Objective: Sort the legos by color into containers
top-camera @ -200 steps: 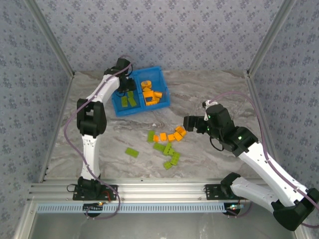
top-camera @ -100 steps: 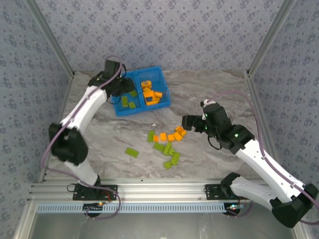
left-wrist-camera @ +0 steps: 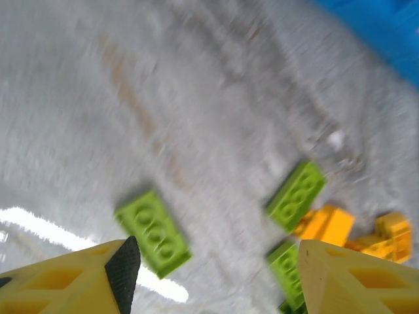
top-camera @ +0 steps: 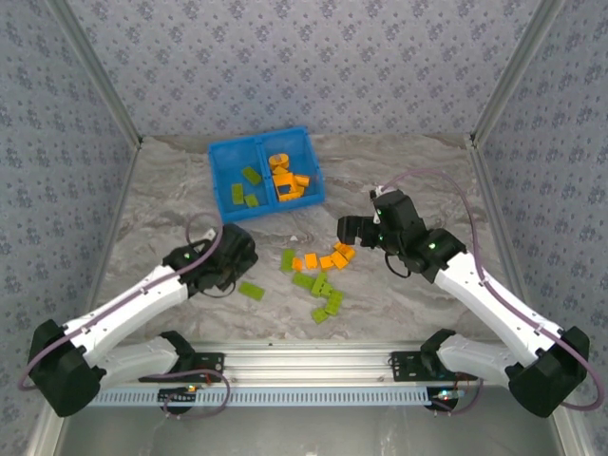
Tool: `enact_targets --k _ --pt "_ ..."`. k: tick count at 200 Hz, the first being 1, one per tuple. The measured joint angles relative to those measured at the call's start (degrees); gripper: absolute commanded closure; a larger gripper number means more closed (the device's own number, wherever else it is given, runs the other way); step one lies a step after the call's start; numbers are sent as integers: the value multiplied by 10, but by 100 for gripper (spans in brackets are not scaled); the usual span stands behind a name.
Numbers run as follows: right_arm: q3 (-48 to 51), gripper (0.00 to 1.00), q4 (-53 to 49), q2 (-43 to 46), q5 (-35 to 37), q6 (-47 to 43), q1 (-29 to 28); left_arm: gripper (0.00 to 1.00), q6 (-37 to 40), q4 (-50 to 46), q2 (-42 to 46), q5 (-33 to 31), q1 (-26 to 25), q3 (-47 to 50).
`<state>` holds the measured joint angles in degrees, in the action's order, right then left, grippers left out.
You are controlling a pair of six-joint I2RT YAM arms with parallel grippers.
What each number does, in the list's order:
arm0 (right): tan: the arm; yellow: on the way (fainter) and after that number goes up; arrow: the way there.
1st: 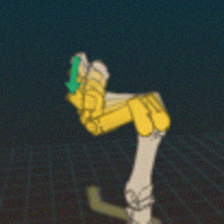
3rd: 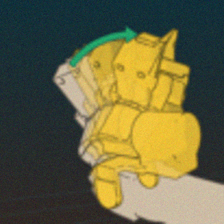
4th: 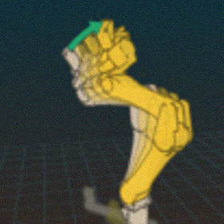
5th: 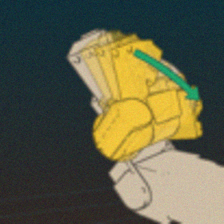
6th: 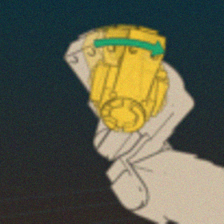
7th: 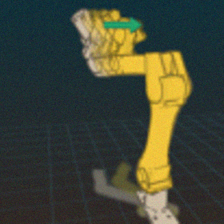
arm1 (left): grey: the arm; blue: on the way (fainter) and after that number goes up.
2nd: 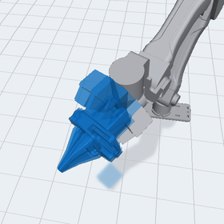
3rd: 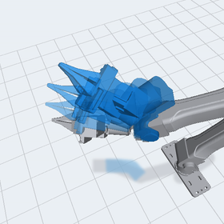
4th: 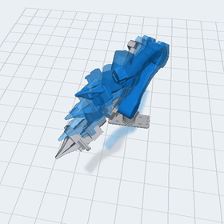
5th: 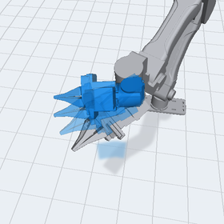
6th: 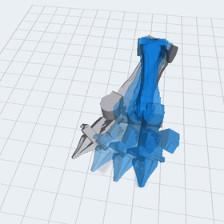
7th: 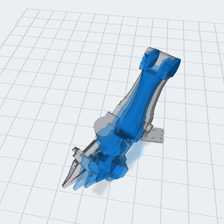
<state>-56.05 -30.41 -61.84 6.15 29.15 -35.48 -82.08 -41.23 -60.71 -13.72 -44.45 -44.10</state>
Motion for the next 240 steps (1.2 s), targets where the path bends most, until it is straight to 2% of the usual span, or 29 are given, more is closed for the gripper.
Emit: enact_targets --k 16,32,68,88,113,128,146,204,240 --pt "0 0 8 -5 -2 0 1 28 -44 12 -8 24 -27 36" --pt "0 0 15 -14 -6 0 1 26 -70 26 -38 44 -33 53" --pt "0 0 15 -23 -10 0 2 22 -84 61 -109 56 -33 56" --pt "0 0 15 -20 -10 0 3 22 -88 81 -127 57 -32 56" --pt "9 0 15 -2 -10 0 4 30 -84 107 -159 74 -19 58" --pt "14 0 14 8 -10 0 5 40 -81 116 -182 82 -12 58" --pt "17 0 12 14 -10 0 5 49 -70 104 -190 86 -9 57" --pt "29 0 6 27 -6 0 8 67 -31 56 -218 88 -9 27" --pt "30 0 3 28 -6 0 8 69 24 43 -191 54 -9 -3"
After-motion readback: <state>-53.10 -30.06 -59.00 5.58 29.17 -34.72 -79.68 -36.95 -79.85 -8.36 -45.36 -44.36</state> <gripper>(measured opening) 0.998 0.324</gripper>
